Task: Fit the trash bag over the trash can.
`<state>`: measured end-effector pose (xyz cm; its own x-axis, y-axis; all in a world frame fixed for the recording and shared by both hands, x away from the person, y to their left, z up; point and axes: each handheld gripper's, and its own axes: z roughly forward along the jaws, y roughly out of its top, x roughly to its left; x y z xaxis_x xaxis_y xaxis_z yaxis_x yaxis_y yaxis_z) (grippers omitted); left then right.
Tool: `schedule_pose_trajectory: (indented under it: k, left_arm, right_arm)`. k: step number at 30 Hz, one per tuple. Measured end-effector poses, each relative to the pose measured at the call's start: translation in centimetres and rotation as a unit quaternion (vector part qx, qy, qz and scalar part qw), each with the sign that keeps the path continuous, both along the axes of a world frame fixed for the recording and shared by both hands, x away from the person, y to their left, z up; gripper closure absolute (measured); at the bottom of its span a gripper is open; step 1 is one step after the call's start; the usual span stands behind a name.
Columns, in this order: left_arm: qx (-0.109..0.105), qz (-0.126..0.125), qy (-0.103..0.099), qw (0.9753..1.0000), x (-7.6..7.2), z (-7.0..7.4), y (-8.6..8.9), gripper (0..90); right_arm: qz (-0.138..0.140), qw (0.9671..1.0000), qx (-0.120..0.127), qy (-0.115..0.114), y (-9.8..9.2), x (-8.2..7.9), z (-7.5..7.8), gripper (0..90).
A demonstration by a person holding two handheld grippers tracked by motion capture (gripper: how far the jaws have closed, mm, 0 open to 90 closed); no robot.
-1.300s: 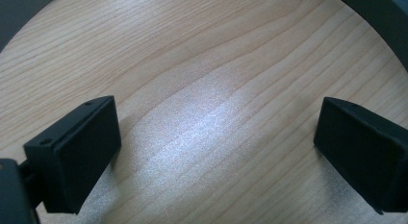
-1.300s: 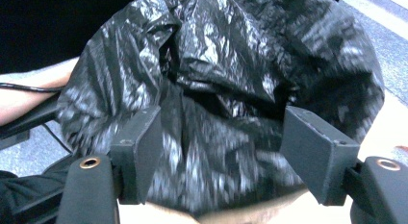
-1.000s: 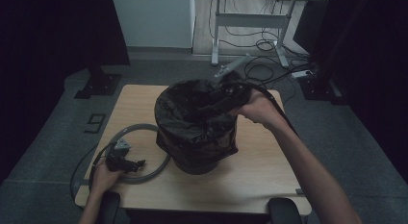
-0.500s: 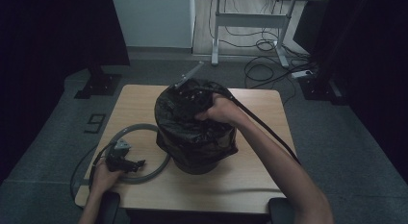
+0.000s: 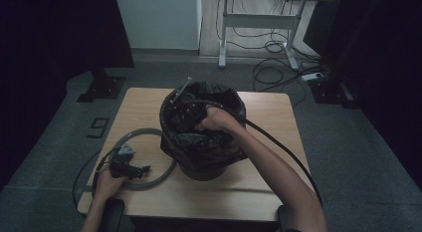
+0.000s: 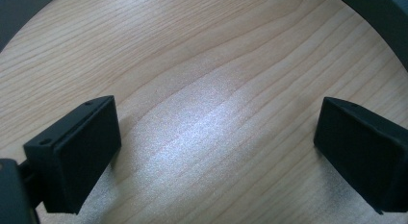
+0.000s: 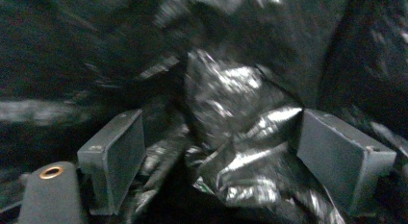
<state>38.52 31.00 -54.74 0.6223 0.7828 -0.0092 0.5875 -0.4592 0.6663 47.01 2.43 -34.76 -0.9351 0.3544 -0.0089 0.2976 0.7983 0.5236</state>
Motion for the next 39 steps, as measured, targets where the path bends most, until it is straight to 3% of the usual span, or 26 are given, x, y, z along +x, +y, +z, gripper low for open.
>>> schedule_pose_trajectory:
  k: [6, 9, 14, 16, 17, 20, 23, 25, 29, 33, 35, 39]
  left_arm:
    - [0.000, 0.000, 0.000, 1.0000, 0.0, 0.0, 0.0, 1.9]
    - [0.000, 0.000, 0.000, 1.0000, 0.0, 0.0, 0.0, 1.9]
    - [0.000, 0.000, 0.001, 1.0000, 0.0, 0.0, 0.0, 1.9]
    - [0.000, 0.000, 0.001, 1.0000, 0.0, 0.0, 0.0, 1.9]
    - [0.000, 0.000, 0.001, 1.0000, 0.0, 0.0, 0.0, 1.9]
    - [0.000, 0.000, 0.000, 1.0000, 0.0, 0.0, 0.0, 1.9]
    - [0.000, 0.000, 0.000, 1.0000, 0.0, 0.0, 0.0, 1.9]
    - [0.000, 0.000, 0.001, 1.0000, 0.0, 0.0, 0.0, 1.9]
    - [0.000, 0.000, 0.000, 1.0000, 0.0, 0.0, 0.0, 1.9]
    - [0.000, 0.000, 0.000, 1.0000, 0.0, 0.0, 0.0, 1.9]
    - [0.000, 0.000, 0.001, 1.0000, 0.0, 0.0, 0.0, 1.9]
    - [0.000, 0.000, 0.000, 1.0000, 0.0, 0.0, 0.0, 1.9]
  right_arm:
    - [0.003, 0.9992, 0.034, -0.023, -1.3, -1.0, 2.5, 15.7]
    - [-0.012, 0.9978, 0.058, -0.030, -2.1, -1.5, 3.9, 16.3]
    - [0.014, 0.9971, 0.075, -0.006, -1.4, -3.0, 3.2, 14.9]
    - [0.014, 0.9979, 0.063, -0.004, -0.9, -3.2, 2.4, 16.7]
    - [0.007, 0.9986, 0.052, -0.012, -0.5, -3.1, 1.8, 16.5]
    - [-0.011, 0.9994, 0.032, -0.005, 0.2, -2.5, 0.4, 16.8]
    - [-0.004, 0.9998, 0.017, -0.005, 0.5, -2.0, -0.3, 16.4]
    - [-0.004, 0.9997, 0.024, -0.009, 0.4, -1.8, 0.0, 15.7]
    - [0.002, 0.9979, 0.059, -0.026, -0.8, -1.7, 1.9, 15.2]
    - [0.003, 0.9970, 0.066, -0.040, -2.6, -0.3, 3.5, 15.1]
    - [-0.019, 0.9971, 0.063, -0.039, -3.0, 0.7, 3.5, 15.2]
    - [-0.036, 0.9971, 0.040, -0.053, -3.2, 2.5, 2.2, 15.1]
